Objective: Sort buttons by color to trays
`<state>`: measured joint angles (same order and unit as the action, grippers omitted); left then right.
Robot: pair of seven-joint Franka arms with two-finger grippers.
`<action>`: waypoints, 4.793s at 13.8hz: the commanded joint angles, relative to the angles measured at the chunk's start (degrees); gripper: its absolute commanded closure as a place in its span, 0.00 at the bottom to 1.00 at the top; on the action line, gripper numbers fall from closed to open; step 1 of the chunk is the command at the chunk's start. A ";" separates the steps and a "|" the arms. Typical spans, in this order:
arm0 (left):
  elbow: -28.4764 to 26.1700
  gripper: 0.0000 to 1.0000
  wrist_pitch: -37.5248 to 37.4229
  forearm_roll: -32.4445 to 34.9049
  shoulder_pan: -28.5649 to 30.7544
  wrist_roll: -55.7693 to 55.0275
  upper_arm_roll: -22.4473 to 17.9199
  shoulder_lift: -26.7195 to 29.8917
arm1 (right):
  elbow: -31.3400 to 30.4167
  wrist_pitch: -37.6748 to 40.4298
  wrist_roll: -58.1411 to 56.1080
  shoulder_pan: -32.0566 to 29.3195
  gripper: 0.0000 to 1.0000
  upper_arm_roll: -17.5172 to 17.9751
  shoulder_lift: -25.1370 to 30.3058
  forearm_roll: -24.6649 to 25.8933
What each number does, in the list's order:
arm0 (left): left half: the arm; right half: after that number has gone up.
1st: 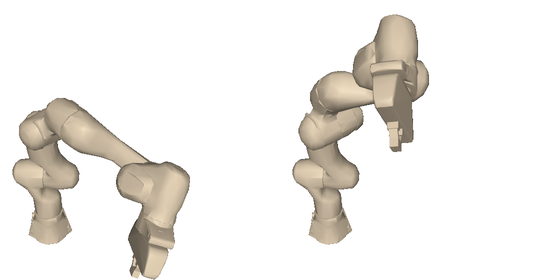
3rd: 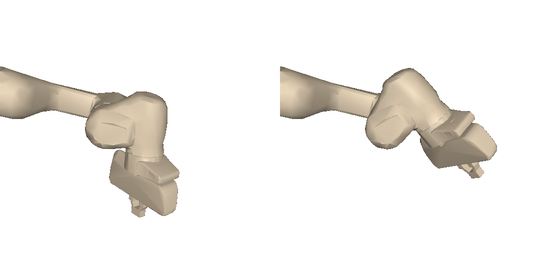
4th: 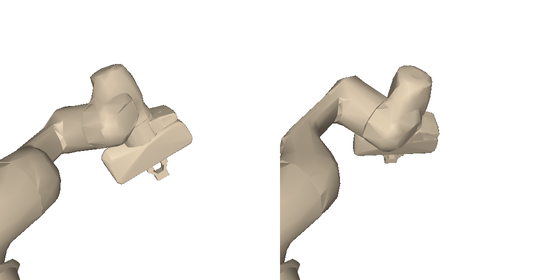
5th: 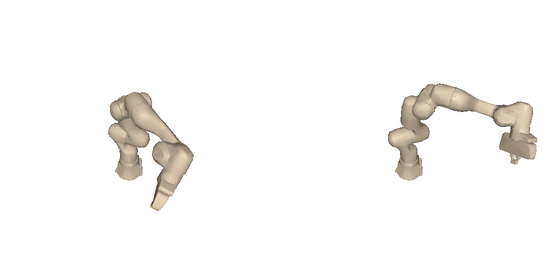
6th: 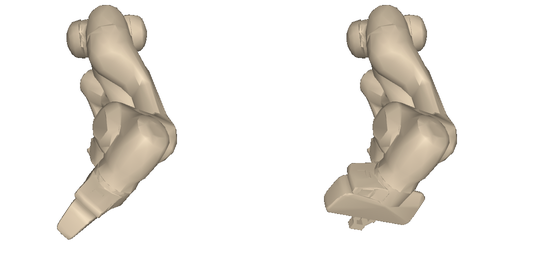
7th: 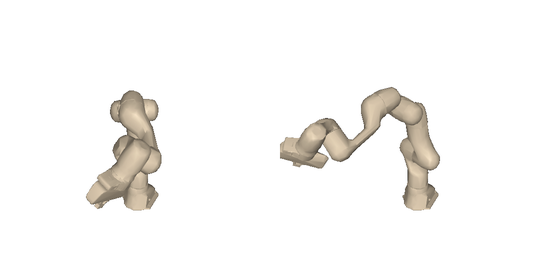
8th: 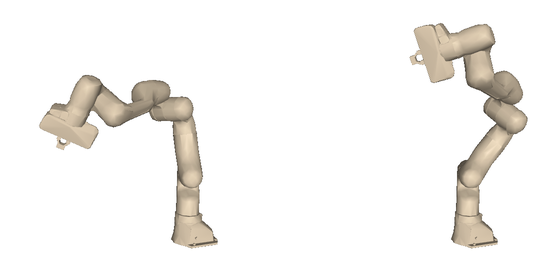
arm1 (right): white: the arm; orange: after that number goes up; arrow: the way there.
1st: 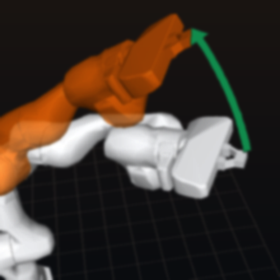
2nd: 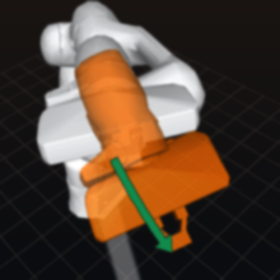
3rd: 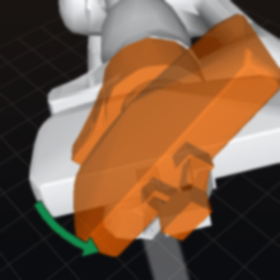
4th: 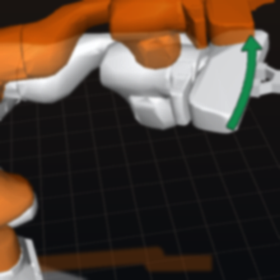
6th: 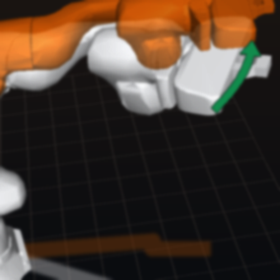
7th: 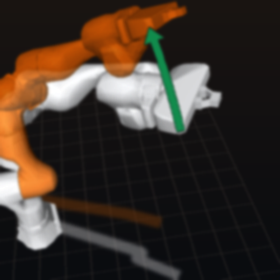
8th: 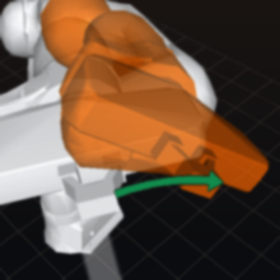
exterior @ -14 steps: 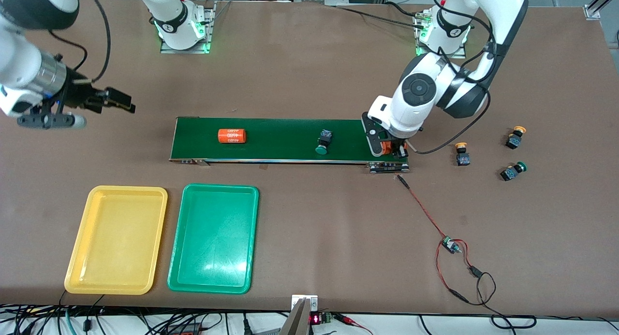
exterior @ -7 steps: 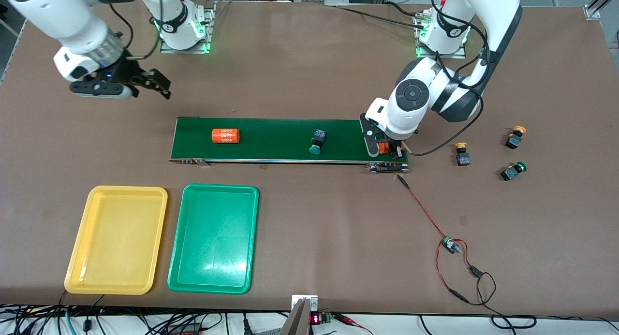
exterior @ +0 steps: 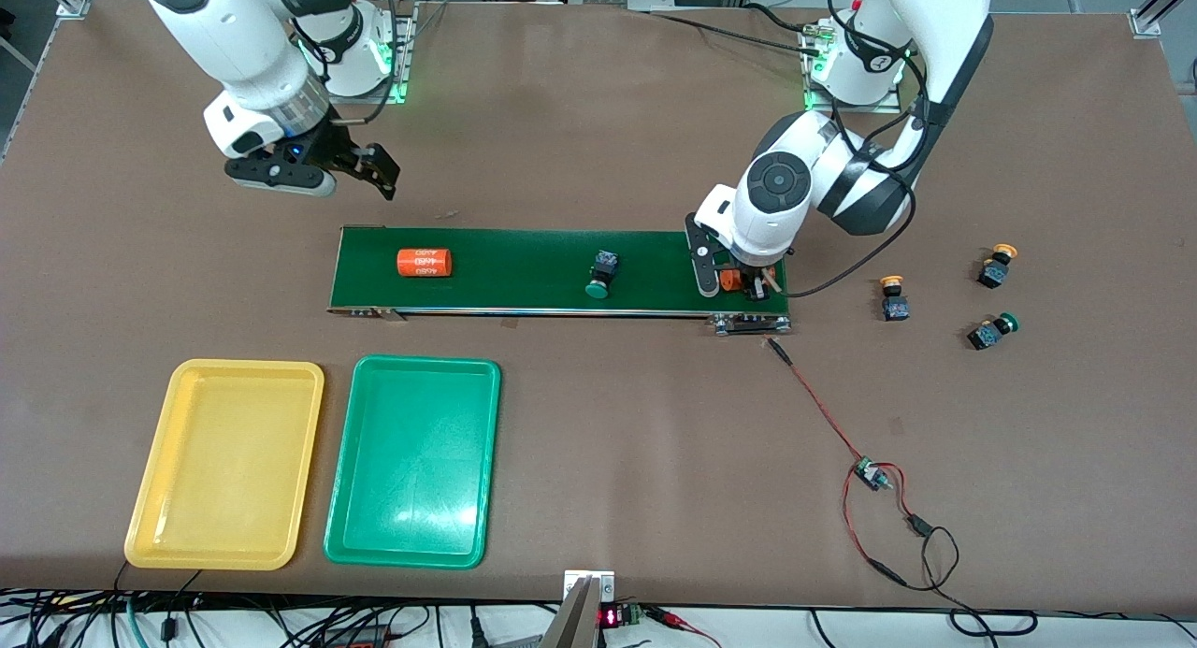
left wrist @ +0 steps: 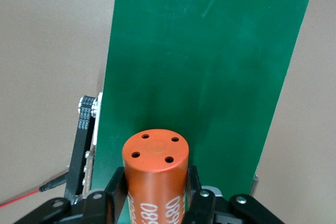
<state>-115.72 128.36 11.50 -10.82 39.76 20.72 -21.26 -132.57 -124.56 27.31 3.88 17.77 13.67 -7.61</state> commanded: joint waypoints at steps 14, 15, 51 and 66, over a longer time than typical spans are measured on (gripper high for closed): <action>0.24 0.00 -1.54 3.17 28.38 2.07 -0.59 7.47 | 4.42 -7.01 4.40 5.08 0.00 2.36 -16.04 5.05; 0.24 0.00 -1.71 2.48 30.66 1.03 -0.68 6.41 | 5.99 -6.93 5.81 7.00 0.00 2.36 -17.44 5.23; -4.60 1.00 1.81 -6.49 31.12 -30.45 -2.97 -6.44 | 21.56 -10.70 19.36 17.83 0.00 -2.65 -37.58 14.90; -2.05 1.00 -4.78 -15.72 14.88 -37.91 0.90 4.03 | 21.39 -9.12 17.78 17.22 0.40 -4.32 -39.16 14.46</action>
<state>-118.58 124.56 -2.16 7.00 3.37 21.92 -18.45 -112.00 -134.70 45.17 21.09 13.47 -25.30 6.76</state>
